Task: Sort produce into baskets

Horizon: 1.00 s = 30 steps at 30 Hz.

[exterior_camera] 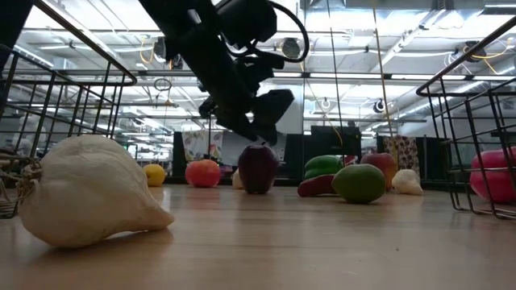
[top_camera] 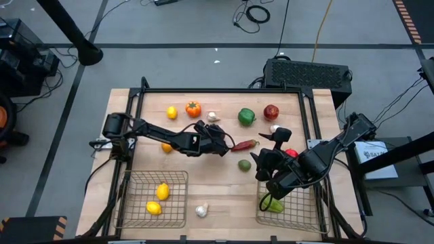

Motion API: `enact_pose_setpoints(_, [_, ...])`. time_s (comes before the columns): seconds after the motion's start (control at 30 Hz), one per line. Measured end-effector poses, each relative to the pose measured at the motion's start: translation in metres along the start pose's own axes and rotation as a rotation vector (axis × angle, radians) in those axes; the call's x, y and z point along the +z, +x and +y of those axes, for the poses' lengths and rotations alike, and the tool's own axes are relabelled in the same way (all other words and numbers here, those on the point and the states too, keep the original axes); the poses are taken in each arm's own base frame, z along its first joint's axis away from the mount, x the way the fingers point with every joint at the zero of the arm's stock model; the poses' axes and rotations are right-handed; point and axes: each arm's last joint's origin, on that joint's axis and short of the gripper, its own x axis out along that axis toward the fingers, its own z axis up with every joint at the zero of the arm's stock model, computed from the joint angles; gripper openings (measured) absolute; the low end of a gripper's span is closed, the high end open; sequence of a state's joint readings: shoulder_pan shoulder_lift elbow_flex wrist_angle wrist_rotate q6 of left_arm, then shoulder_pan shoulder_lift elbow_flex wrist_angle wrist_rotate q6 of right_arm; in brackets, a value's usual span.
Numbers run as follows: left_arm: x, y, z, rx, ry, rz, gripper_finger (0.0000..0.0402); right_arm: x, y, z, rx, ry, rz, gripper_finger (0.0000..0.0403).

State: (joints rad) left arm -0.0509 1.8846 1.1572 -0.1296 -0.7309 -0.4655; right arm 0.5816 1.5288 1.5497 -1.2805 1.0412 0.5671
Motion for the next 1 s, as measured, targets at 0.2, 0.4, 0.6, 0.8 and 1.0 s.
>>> enact_pose_setpoints(0.2, [-0.0013,-0.0012,-0.0006,0.032,0.008,-0.015,0.0235,0.0000,0.0000,0.0000,0.000,-0.003,0.000,0.0354])
enact_pose_setpoints(0.4, [-0.0016,-0.0012,-0.0005,0.033,0.010,-0.013,0.0235,0.0000,0.0000,0.0000,0.000,-0.003,0.000,0.0354])
enact_pose_setpoints(0.6, [-0.0016,-0.0012,-0.0005,0.033,0.010,-0.013,0.0235,0.0000,0.0000,0.0000,0.000,-0.003,0.000,0.0354])
enact_pose_setpoints(0.8, [-0.0023,-0.0012,-0.0012,0.004,-0.034,0.004,0.0216,0.0000,0.0000,0.0000,0.000,-0.003,0.000,0.0354])
enact_pose_setpoints(1.0, [-0.0023,-0.0012,-0.0013,0.002,-0.038,0.006,0.0177,0.0000,0.0000,0.0000,0.000,-0.003,0.000,0.0354])
